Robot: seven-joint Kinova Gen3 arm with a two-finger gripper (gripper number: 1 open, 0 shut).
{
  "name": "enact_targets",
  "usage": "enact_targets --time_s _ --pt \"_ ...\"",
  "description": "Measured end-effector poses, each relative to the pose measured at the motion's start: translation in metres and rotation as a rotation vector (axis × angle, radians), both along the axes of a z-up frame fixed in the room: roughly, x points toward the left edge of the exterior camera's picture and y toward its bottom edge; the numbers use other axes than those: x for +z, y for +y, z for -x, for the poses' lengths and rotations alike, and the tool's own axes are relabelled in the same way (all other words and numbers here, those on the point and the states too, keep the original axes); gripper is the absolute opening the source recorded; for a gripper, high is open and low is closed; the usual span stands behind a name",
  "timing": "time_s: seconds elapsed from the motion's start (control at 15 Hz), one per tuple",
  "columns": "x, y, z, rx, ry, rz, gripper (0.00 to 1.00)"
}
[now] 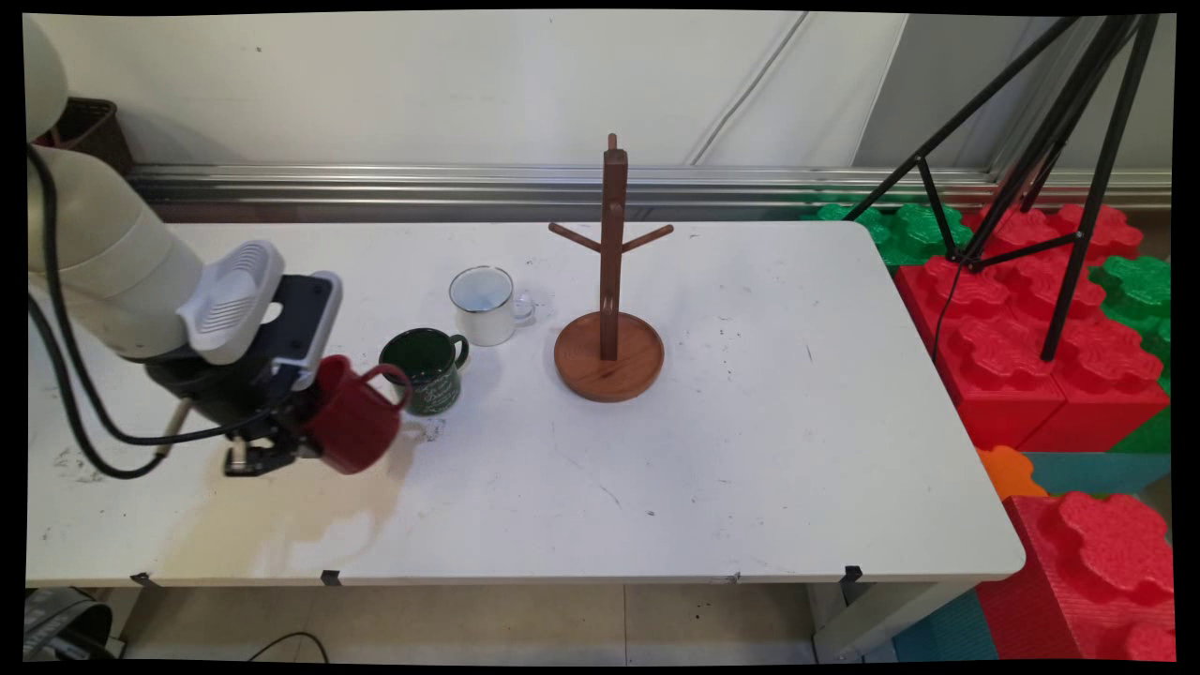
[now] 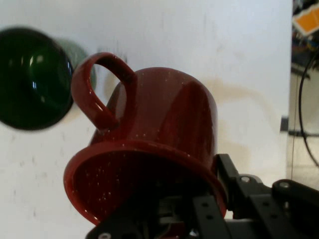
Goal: Place the picked object on the table
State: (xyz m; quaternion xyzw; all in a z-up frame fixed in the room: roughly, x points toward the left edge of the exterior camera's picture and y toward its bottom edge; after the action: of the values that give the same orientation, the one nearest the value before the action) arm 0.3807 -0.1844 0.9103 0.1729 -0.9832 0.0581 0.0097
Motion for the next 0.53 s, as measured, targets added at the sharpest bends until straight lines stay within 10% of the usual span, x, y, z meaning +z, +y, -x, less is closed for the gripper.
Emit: enact_targets --time_s 0.53 --pt "-0.007 0.006 -0.032 0.007 -0.147 -0.007 0.00"
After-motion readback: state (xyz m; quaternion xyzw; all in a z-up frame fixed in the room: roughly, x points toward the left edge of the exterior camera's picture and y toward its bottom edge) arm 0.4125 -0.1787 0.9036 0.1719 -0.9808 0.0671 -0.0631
